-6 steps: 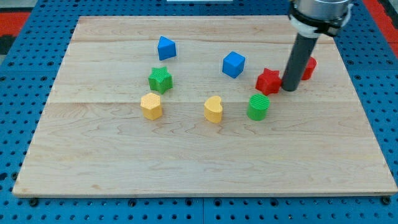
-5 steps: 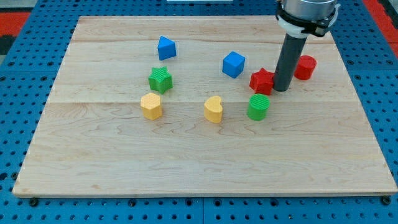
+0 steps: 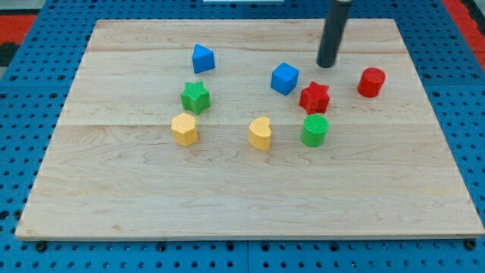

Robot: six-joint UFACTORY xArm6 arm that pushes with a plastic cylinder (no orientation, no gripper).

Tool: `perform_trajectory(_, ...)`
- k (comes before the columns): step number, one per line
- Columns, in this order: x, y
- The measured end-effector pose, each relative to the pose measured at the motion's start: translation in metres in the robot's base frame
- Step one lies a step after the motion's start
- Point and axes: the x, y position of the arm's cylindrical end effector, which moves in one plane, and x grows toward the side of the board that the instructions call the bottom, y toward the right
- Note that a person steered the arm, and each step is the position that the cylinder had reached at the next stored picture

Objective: Push red circle slightly up

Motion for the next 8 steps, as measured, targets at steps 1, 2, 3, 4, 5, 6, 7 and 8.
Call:
perform_trajectory(1, -0.008, -0.051)
perform_trajectory(2, -0.006, -0.113)
perform_trajectory(3, 0.025, -0.137)
perform_trajectory(4, 0.068, -0.136)
perform_trajectory(5, 0.077, -0.123)
perform_trajectory(6, 0.063, -0.087)
perform_trajectory(7, 0.032, -0.044)
perform_trajectory(8, 0.013, -0.036)
